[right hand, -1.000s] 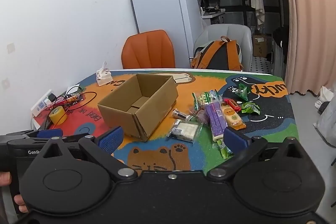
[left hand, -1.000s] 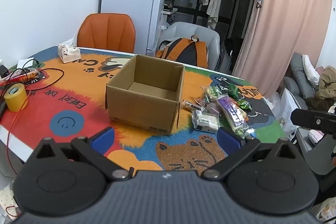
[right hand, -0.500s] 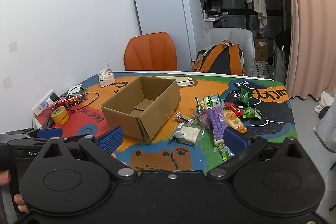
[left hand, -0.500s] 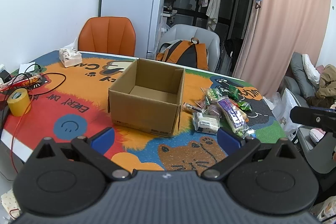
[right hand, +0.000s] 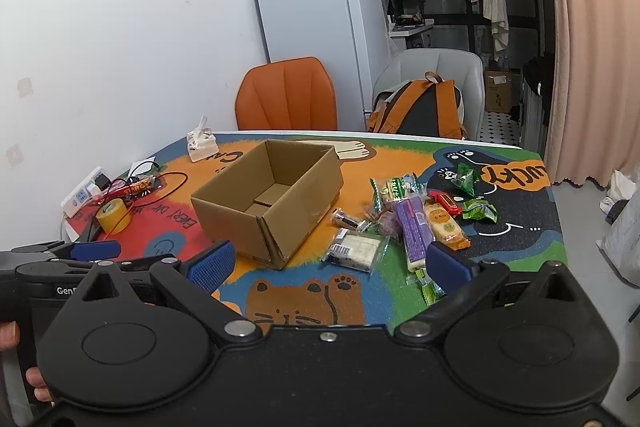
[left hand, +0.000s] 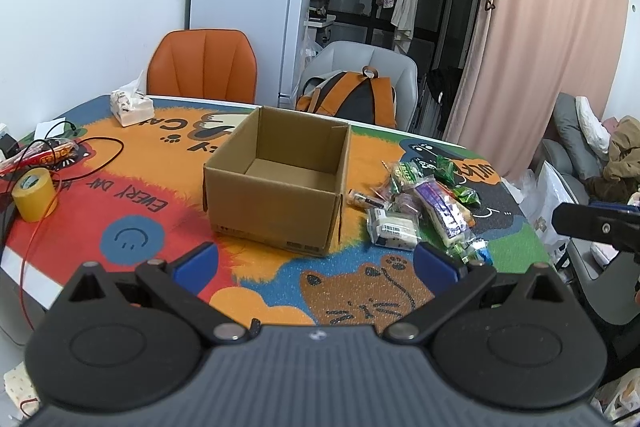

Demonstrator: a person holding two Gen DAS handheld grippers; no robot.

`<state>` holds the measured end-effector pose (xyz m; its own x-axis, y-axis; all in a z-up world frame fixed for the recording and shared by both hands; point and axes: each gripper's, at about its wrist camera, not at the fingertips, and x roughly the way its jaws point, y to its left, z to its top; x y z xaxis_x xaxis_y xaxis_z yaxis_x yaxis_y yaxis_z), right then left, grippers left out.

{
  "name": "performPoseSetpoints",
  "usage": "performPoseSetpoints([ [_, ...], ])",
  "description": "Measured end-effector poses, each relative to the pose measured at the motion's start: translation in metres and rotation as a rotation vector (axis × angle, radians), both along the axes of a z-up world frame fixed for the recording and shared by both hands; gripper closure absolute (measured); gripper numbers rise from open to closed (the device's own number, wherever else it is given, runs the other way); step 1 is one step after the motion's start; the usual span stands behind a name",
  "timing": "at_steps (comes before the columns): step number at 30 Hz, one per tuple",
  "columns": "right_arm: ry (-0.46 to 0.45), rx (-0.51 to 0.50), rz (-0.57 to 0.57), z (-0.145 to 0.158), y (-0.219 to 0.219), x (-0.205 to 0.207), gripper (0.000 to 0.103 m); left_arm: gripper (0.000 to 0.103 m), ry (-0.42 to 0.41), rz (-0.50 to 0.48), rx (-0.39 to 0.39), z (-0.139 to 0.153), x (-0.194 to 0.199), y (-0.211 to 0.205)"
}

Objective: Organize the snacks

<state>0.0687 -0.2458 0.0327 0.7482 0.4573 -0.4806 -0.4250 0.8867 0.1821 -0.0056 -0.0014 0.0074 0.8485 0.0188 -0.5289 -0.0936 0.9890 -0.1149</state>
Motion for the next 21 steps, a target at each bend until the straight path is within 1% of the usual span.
performPoseSetpoints([
  [10,0.005,0.000,0.001,-0.0036,-0.0009,-0.0002,0.000,0.000,0.011,-0.006,0.003,-0.0068,0.0026,-0.0022],
  [21,0.010,-0.003,0.003,-0.0069,-0.0016,-0.0004,0.000,0.000,0.016,-0.007,0.008,-0.0077,0.0029,-0.0050],
])
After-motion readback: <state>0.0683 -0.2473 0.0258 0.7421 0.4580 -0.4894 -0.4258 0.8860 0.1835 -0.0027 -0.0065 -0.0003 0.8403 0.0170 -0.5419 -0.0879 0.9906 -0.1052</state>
